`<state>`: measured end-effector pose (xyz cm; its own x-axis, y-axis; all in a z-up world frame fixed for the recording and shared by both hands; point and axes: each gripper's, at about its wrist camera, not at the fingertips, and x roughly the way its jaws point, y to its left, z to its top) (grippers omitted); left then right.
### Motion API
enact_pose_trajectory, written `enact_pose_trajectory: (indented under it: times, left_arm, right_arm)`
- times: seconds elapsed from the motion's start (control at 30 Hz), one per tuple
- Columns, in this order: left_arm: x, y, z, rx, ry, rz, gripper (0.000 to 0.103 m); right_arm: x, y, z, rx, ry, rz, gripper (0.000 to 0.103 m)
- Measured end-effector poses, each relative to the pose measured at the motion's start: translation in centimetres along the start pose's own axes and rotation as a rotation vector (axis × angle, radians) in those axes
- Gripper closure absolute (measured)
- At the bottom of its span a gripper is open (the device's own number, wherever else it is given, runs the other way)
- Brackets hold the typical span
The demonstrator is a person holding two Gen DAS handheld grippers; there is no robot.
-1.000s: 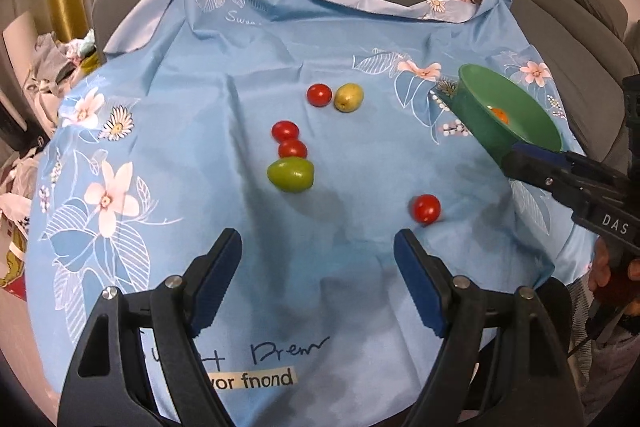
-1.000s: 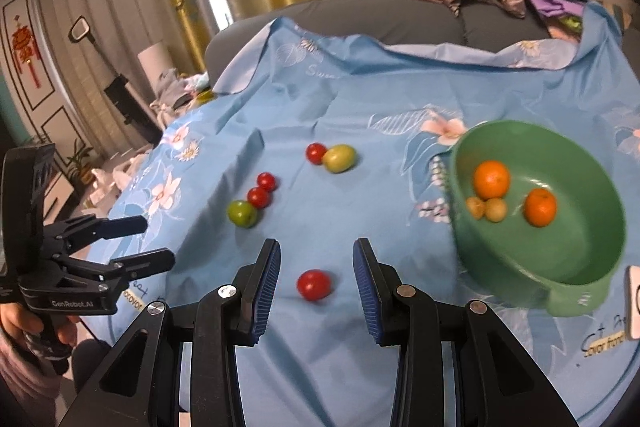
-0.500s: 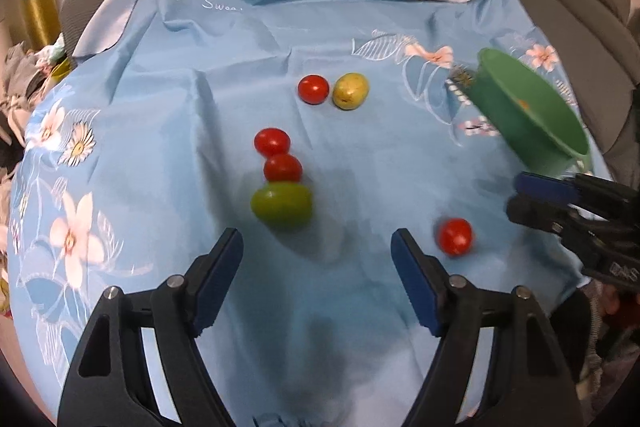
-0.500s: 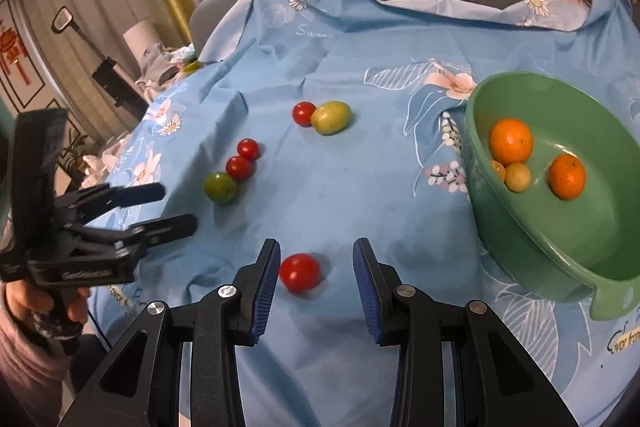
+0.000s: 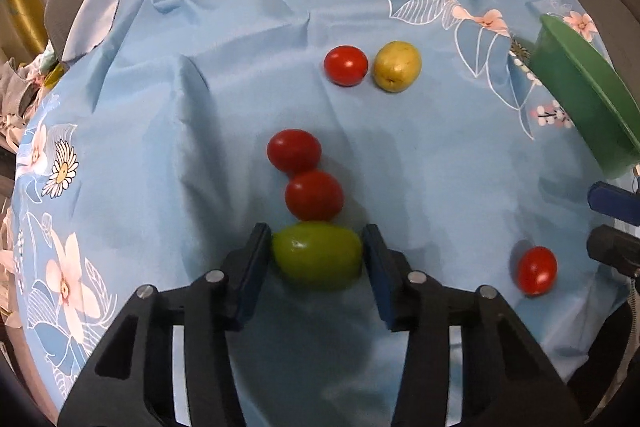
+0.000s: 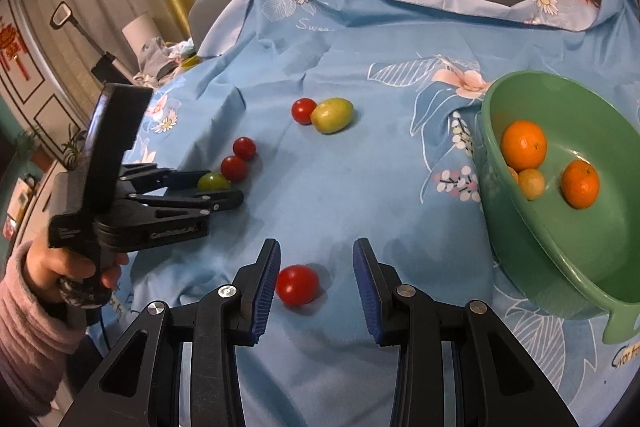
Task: Organize fruits
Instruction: 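Grasp the green fruit with the left tool while the right tool grasps the yellow fruit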
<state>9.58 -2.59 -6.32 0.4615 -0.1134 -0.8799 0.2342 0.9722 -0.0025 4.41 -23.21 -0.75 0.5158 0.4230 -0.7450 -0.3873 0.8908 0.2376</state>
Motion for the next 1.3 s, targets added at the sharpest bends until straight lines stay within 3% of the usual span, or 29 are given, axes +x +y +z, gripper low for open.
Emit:
enact_pose_trajectory:
  times: [0.27,0.57,0.77,0.93,1.3]
  left_arm:
    - [0.0,0.0,0.0,-0.013,0.001,-0.010,0.060]
    - [-2.2,0.4,-0.1,-0.097,-0.040,-0.141,0.060]
    - [-4.3,1.3,0.2,-0.123,-0.103,-0.167,0.059]
    - [-4.5,2.5,0.3,-0.138,-0.118,-0.166,0.059]
    - [-4.2,3.4,0.7,-0.122,-0.133,-0.202,0.059]
  right_arm:
    - [0.1,-0.1,0.0,0.006,-0.003,0.002,0.065]
    - [0.5,-0.9,0.8,0.040,-0.007,0.022,0.065]
    - [2.3,-1.1,3.8,0.070,-0.024,0.066,0.065]
    - [5.8,-0.7,6.8,0.086,-0.001,0.099,0.058]
    - [12.3,0.0,10.9,-0.019,0.092,-0.089,0.057]
